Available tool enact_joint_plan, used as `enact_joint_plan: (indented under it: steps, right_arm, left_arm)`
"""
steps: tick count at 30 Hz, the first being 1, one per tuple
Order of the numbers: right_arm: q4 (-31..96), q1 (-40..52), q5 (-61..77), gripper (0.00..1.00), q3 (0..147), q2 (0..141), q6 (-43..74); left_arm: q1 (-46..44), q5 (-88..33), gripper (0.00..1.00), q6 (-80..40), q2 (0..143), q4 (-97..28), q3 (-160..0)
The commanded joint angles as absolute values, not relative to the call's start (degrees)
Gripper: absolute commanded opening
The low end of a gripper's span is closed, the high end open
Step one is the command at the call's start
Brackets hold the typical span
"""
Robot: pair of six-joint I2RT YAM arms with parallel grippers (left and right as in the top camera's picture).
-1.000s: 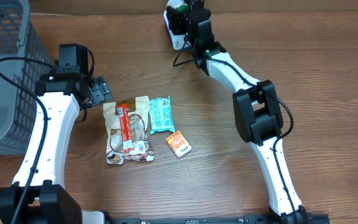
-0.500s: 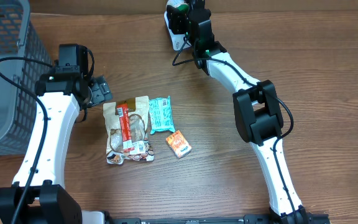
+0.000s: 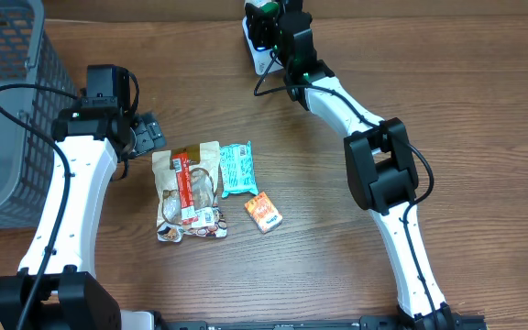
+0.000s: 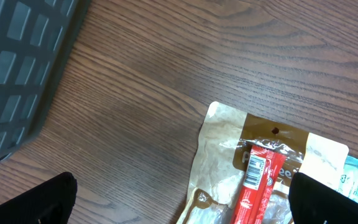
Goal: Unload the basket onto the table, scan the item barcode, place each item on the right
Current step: 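Move the jar to the right and set it on the table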
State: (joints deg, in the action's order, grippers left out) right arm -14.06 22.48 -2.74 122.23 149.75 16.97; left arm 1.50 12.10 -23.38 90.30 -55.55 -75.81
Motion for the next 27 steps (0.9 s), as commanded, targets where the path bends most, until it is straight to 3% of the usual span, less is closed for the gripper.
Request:
enact_joint_plan:
  steps: [1, 7, 16, 22, 27]
  right_arm:
    - [-13.13, 21.8, -2.42, 0.04, 123.02, 139.55, 17.56]
    - [4.01, 21.39, -2.42, 0.04, 123.02, 127.04, 17.61]
    - [48.64, 18.76, -2.44, 0.04, 123.02, 110.98, 17.61]
    - [78.15, 13.58, -3.07, 0.04, 122.48, 110.63, 17.72]
    - [84.73, 8.25, -3.07, 0.08, 112.86, 111.37, 18.76]
  left_arm:
    - [1.58, 12.58, 1.0, -22.26, 90.63, -55.48, -76.9]
    - [1.58, 12.58, 1.0, -22.26, 90.63, -55.48, -76.9]
    - [1.58, 12.58, 1.0, -22.26, 90.63, -55.48, -76.9]
    - [1.58, 12.58, 1.0, -22.26, 90.63, -55.46, -76.9]
    - [1.58, 12.58, 1.0, -22.26, 90.63, -55.48, -76.9]
